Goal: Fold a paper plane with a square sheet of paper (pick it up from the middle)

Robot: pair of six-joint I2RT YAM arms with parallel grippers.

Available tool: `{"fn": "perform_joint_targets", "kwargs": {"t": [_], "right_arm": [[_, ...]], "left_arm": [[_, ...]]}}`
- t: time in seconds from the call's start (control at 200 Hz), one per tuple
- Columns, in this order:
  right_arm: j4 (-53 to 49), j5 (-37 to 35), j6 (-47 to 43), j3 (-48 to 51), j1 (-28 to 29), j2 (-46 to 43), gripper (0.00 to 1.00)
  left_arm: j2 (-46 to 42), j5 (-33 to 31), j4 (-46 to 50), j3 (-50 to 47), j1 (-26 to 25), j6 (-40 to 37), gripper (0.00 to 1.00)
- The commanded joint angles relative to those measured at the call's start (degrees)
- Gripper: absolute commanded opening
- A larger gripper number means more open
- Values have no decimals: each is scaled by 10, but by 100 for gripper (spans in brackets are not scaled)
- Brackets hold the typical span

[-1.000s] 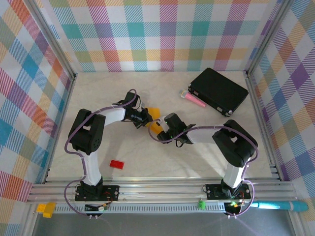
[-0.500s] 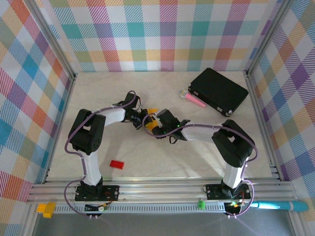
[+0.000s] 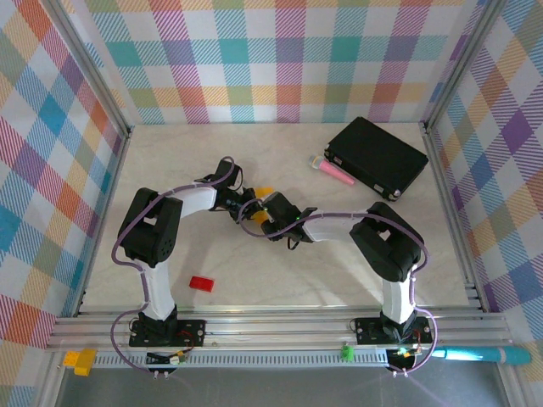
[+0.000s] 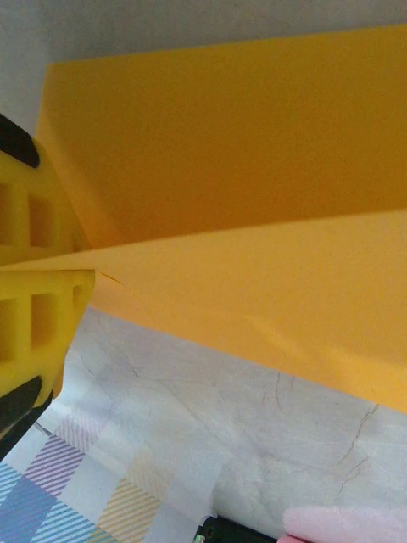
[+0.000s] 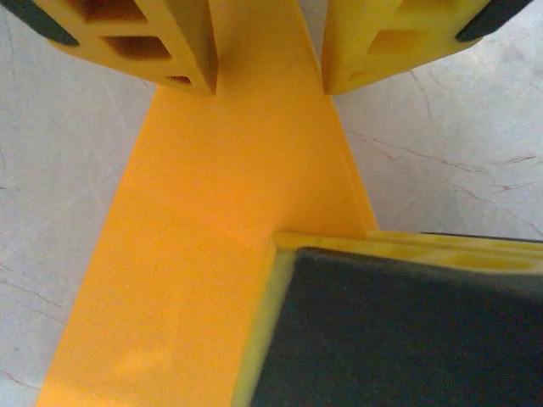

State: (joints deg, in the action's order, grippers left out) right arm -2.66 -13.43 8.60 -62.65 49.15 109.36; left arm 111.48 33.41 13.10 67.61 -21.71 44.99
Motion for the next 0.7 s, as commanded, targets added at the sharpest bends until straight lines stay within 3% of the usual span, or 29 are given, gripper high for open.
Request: {"fn": "perform_joint_targets", "kwargs": {"t": [0.0,0.56,0.695], "right_arm": [[1,-22,6,-14,3,16,36],[5,-32,18,-24,3,26,31],[5,-37,17,-16,3,24,27]], "left_arm": [[-27,6,-6,-6,-7,8,2],[-36,9,-17,-13,-9,19,3],[-38,6,-16,-13,-8,19,7]]}}
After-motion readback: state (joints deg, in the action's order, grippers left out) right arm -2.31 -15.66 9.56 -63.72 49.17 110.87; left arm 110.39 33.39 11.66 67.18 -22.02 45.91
